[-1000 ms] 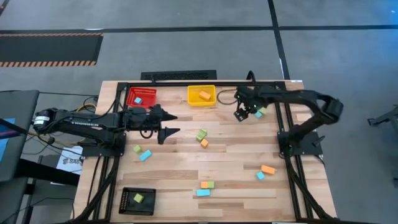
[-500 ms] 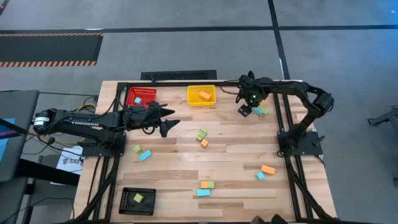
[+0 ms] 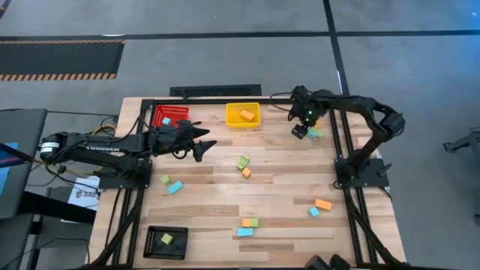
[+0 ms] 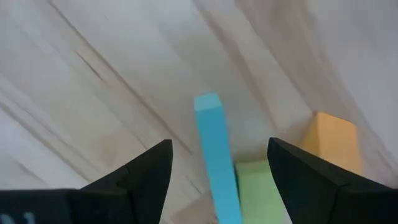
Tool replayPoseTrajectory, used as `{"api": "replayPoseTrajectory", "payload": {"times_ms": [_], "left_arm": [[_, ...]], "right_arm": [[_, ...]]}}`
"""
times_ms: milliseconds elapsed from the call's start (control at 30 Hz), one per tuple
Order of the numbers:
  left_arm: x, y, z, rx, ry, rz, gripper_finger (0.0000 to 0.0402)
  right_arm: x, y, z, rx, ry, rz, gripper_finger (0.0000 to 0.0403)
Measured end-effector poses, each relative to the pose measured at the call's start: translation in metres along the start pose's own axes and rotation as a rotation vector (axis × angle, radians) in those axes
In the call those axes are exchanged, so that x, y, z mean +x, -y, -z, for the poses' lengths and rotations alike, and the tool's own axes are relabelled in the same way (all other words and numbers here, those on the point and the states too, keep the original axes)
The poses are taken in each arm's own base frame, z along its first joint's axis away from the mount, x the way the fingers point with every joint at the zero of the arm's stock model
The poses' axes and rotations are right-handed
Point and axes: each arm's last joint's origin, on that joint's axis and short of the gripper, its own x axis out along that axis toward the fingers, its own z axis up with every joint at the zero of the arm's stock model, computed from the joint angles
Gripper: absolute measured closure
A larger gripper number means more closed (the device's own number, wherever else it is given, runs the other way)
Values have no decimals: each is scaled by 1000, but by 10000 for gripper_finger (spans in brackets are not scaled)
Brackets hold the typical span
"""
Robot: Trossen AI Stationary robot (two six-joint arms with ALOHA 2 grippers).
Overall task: Sort & place blocks by color
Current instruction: Put the wooden blue block into the red bin
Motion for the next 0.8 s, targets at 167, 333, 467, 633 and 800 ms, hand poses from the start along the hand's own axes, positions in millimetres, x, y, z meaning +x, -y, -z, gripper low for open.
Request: {"api": "replayPoseTrajectory", "payload": {"times_ms": [167, 333, 467, 633, 800], "left_arm": [[0, 0, 0, -1, -2, 4, 95], [0, 1, 1, -4, -23, 44, 95], [0, -2, 2, -55, -10, -39, 95], [-1, -4, 7, -90, -63, -66, 95], [0, -3, 13, -122, -84, -84, 95]], "right_arm": [[19, -1, -3, -26, -67, -13, 122], [28, -1, -5, -28, -93, -23, 203], [24, -1, -6, 9, -48, -27, 340], [2, -10, -10, 57, 101, -147, 360], [-39, -28, -19, 90, 373, -459, 360]]}}
